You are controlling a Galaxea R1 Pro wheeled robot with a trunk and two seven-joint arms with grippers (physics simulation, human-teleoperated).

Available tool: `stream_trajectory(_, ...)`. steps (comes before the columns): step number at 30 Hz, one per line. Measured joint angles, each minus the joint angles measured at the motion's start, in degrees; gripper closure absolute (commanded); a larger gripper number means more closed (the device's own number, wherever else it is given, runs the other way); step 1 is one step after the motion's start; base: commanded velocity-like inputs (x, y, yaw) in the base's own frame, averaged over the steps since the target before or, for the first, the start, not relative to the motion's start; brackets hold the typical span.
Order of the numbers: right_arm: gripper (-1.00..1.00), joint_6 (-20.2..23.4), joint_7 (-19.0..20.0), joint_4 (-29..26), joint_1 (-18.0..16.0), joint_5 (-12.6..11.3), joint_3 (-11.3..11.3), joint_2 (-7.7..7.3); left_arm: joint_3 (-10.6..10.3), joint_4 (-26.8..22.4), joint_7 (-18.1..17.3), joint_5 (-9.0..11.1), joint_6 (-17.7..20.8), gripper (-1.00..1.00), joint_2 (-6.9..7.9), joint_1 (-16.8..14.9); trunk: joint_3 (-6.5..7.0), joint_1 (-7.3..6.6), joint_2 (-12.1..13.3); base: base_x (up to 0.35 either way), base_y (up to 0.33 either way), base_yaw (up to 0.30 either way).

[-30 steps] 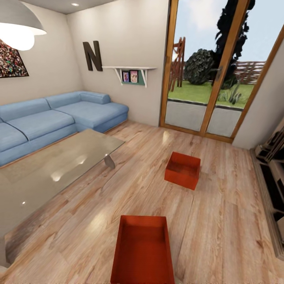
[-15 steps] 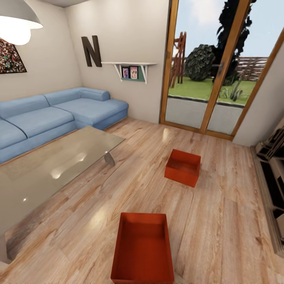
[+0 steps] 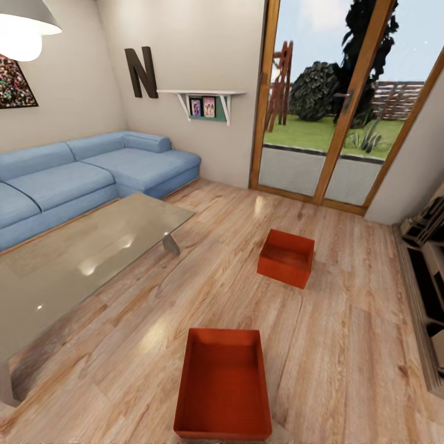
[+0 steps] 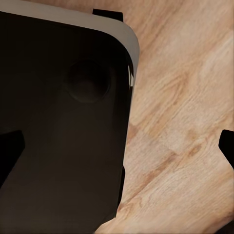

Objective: Move the two storage containers from the living room to the garage. In the garage, place one container on the floor and stack the other container on top of it (either order is fine).

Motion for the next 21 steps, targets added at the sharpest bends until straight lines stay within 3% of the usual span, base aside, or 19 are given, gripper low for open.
stream_trajectory(21, -1.0, 0.0, 0.0, 0.0, 0.0, 0.0, 0.0, 0.0, 0.0, 0.0, 0.0, 0.0, 0.0, -1.0, 0.0, 0.0, -1.91, 0.0, 0.0, 0.0, 0.0, 0.0)
